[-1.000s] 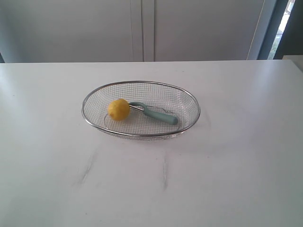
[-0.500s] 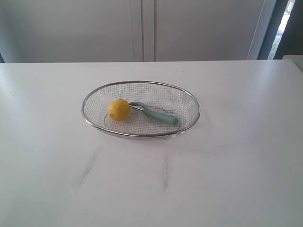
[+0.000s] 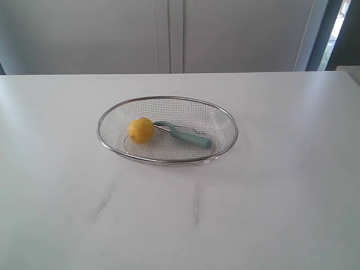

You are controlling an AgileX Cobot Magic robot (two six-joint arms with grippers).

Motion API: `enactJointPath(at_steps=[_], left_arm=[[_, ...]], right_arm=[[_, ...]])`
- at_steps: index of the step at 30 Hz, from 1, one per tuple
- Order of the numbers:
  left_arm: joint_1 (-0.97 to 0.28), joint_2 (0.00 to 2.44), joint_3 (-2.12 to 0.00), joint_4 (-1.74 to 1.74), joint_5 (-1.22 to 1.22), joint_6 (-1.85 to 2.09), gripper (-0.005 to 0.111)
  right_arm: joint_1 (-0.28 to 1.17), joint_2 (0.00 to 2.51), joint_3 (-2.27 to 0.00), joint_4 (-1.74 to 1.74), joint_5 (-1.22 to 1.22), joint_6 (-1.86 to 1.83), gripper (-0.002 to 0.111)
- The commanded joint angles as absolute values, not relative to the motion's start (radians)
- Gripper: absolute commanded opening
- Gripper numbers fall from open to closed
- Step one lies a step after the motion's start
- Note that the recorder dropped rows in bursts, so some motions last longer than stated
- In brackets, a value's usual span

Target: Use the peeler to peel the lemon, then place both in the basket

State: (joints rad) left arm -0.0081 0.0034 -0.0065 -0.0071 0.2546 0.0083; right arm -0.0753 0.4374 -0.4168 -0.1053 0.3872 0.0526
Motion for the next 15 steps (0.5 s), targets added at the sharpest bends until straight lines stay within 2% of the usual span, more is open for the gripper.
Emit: enactJointPath(at_steps=[1, 15], left_arm=[[-0.013, 0.0, 0.0, -0.007, 0.255, 0.008, 0.0], [-0.013, 0.0, 0.0, -0.007, 0.255, 0.008, 0.0]], right_arm=[[-0.081, 0.356, -0.346, -0.109, 0.377, 0.049, 0.0], [-0.081, 0.078, -0.224, -0.109, 0.405, 0.049, 0.0]])
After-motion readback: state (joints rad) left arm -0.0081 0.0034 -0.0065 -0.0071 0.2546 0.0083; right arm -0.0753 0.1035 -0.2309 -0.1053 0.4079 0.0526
